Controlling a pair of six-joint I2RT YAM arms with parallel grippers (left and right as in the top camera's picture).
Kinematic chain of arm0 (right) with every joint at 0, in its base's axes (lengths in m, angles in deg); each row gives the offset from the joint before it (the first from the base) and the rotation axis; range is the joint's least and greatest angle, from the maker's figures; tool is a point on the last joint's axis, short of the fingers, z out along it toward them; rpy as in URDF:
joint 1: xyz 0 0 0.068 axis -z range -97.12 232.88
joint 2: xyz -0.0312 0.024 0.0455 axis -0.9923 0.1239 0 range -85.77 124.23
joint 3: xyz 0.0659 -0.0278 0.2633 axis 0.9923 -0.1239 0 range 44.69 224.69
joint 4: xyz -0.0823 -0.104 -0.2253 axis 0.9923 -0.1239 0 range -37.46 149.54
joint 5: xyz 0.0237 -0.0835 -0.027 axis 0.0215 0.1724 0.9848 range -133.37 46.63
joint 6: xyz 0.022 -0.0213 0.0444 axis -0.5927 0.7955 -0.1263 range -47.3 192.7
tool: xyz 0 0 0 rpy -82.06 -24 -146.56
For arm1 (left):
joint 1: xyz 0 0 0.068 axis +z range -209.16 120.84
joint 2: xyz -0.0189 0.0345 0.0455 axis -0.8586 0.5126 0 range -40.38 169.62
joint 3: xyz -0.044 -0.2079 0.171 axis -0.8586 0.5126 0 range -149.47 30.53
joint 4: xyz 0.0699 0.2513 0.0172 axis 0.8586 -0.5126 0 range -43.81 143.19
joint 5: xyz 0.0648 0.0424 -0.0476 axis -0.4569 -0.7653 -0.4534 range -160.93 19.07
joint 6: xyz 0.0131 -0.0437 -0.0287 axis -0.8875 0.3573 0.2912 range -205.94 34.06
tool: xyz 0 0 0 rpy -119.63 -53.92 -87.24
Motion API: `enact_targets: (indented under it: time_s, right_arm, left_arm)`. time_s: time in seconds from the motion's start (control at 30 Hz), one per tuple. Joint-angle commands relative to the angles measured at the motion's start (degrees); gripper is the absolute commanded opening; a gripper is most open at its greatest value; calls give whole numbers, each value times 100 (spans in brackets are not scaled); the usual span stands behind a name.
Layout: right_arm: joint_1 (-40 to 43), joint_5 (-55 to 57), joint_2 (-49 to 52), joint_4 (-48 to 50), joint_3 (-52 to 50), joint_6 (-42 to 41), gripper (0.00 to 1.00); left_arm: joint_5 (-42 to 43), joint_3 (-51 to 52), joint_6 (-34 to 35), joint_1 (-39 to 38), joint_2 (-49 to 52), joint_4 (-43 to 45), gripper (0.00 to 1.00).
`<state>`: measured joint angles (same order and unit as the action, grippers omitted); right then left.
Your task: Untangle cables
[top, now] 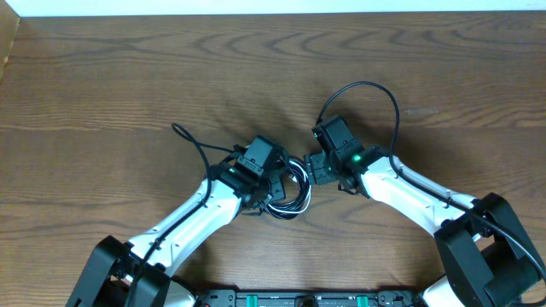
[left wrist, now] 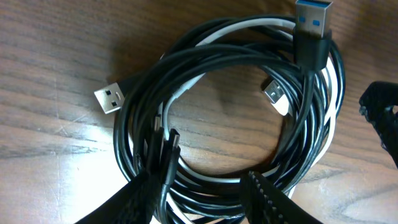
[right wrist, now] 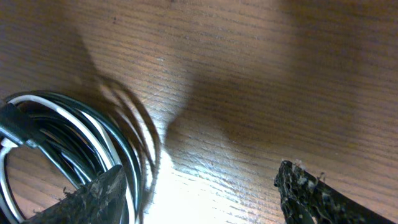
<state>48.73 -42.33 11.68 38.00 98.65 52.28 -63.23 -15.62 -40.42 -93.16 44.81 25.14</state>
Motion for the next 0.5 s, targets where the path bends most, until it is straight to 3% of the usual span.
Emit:
enact_targets:
  time_s: [0.0, 0.47]
  right_arm:
    - [9, -9, -4, -35, 59, -76, 74]
    - [9, -11, -4, -57, 59, -76, 76]
  left_arm:
    - [-446, -52, 350, -107, 55, -11, 48]
    - [-839, 24, 481, -125, 66, -15, 48]
